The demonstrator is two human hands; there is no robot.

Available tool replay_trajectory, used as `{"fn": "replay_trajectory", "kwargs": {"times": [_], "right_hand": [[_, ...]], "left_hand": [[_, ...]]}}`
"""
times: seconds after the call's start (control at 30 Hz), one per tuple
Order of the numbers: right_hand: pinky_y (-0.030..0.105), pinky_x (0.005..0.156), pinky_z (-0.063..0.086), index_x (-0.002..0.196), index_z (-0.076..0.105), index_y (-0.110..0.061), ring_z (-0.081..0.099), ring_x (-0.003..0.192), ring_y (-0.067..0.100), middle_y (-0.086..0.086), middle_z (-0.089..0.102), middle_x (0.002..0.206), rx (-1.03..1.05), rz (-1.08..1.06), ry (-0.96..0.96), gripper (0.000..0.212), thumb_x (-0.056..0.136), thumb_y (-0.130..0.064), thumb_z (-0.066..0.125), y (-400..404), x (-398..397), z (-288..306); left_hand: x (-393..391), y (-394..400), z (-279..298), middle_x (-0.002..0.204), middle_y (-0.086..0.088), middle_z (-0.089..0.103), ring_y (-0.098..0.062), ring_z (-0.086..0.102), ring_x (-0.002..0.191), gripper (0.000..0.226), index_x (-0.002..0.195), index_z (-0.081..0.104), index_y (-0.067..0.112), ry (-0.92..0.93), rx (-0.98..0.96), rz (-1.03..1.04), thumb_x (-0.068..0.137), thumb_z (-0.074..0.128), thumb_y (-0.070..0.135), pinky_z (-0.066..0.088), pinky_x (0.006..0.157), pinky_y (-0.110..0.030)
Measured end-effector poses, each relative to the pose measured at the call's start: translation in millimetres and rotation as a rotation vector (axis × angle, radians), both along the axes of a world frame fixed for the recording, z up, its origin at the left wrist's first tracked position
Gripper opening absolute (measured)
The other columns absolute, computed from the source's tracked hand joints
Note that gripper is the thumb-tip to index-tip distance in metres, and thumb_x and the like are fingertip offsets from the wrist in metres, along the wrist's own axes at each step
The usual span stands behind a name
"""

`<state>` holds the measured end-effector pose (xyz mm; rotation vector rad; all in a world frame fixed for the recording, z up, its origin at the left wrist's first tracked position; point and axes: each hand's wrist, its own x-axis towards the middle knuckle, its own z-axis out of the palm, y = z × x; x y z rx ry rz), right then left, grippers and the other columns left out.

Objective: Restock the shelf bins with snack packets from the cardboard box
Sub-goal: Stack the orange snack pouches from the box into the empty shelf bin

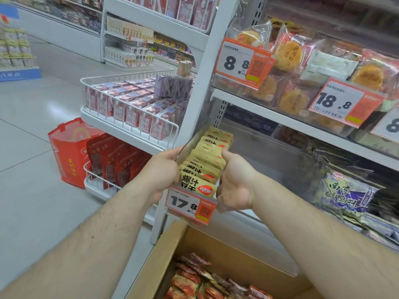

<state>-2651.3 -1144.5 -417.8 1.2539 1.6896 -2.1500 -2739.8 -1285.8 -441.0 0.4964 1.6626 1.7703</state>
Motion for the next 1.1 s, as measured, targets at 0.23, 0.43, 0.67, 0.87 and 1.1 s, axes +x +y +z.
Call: {"fn": "replay_trajectory", "kwargs": {"times": [0.23, 0.43, 0.67, 0.87, 1.1], "right_hand": [[0.046, 0.096, 0.049, 0.125, 0.067, -0.025, 0.065, 0.113, 0.031, 0.010, 0.070, 0.119, -0.009, 0.084, 0.000, 0.079, 0.087, -0.081, 0.024, -16, -9, 9], [0.048, 0.119, 0.020, 0.137, 0.057, -0.030, 0.035, 0.143, 0.027, 0.006, 0.044, 0.152, 0.046, -0.027, 0.021, 0.082, 0.084, -0.084, 0.024, 9, -11, -8], [0.043, 0.120, 0.013, 0.151, 0.036, -0.022, 0.033, 0.142, 0.028, 0.007, 0.036, 0.156, 0.197, 0.055, 0.068, 0.096, 0.084, -0.085, 0.009, 28, -11, -2], [0.037, 0.113, 0.026, 0.150, 0.034, -0.010, 0.033, 0.143, 0.030, 0.014, 0.034, 0.156, 1.325, 0.315, -0.150, 0.064, 0.102, -0.052, 0.028, 70, -57, 19], [0.041, 0.120, 0.005, 0.157, 0.019, -0.019, -0.003, 0.152, 0.027, 0.005, 0.000, 0.165, 1.351, 0.540, -0.312, 0.063, 0.101, -0.047, 0.020, 76, -110, 0]], "left_hand": [[6, 10, -5, 0.095, 0.009, 0.072, -0.018, 0.072, 0.086, 0.021, 0.095, 0.061, 0.039, 0.090, -0.019, 0.129, 0.085, 0.075, 0.026, 0.058, 0.083, -0.044], [1, 22, -11, 0.107, 0.008, 0.063, -0.015, 0.060, 0.098, 0.013, 0.100, 0.057, 0.030, 0.207, -0.083, 0.281, 0.097, 0.056, 0.043, 0.050, 0.090, -0.039], [-7, 26, -19, 0.099, 0.013, 0.065, -0.007, 0.059, 0.092, 0.025, 0.115, 0.066, 0.026, 0.252, -0.096, 0.281, 0.102, 0.047, 0.037, 0.047, 0.088, -0.036], [-11, 30, -24, 0.093, 0.002, 0.074, -0.023, 0.070, 0.088, 0.025, 0.107, 0.071, 0.027, 0.231, -0.064, 0.289, 0.100, 0.050, 0.038, 0.057, 0.085, -0.051], [-16, 30, -29, 0.094, 0.003, 0.074, -0.024, 0.070, 0.093, 0.032, 0.100, 0.072, 0.028, 0.204, -0.031, 0.268, 0.089, 0.051, 0.049, 0.056, 0.086, -0.054]]}}
